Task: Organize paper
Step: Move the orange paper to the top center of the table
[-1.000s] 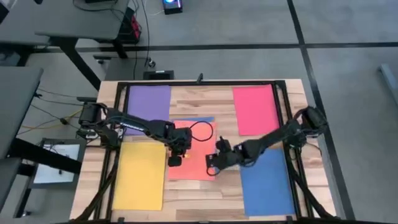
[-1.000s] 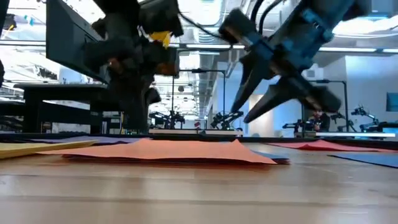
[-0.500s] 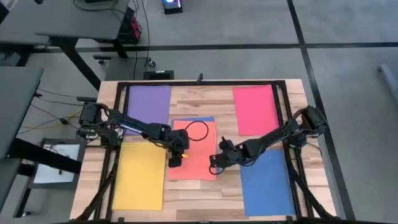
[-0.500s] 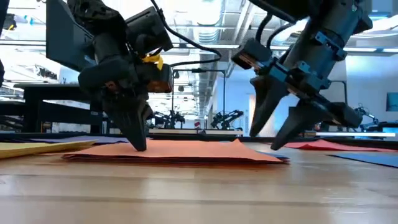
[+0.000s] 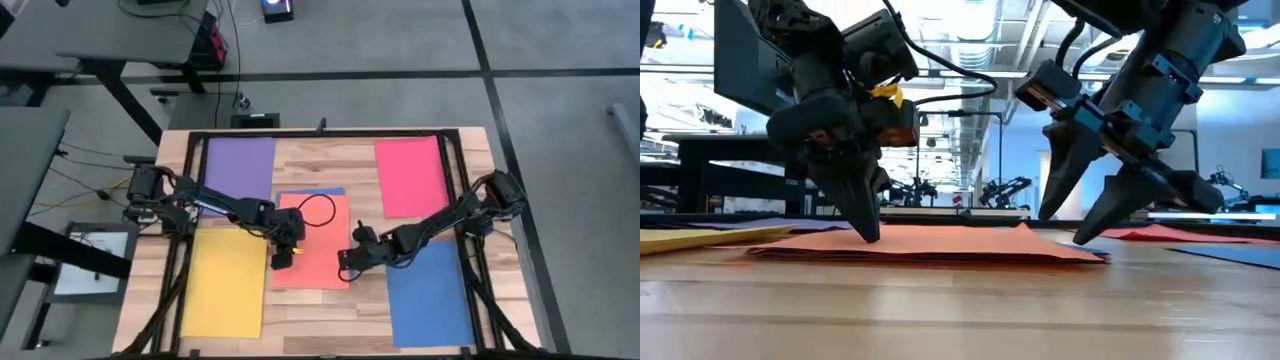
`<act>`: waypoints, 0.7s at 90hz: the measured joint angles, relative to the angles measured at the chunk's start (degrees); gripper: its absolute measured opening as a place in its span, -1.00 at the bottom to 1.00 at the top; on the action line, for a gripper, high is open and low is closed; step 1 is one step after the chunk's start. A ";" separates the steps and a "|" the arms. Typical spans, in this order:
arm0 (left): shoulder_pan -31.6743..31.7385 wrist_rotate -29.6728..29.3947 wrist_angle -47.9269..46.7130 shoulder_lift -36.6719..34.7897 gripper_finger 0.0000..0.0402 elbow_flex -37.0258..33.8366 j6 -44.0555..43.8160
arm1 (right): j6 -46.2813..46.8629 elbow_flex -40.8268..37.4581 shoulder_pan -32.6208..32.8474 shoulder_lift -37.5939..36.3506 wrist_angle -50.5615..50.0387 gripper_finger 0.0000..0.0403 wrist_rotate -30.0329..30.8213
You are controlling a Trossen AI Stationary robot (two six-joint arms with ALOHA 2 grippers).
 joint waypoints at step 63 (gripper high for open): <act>-2.42 -0.88 -1.86 -0.46 -1.00 1.29 1.00 | -0.90 0.08 0.81 5.62 13.26 -0.32 -0.62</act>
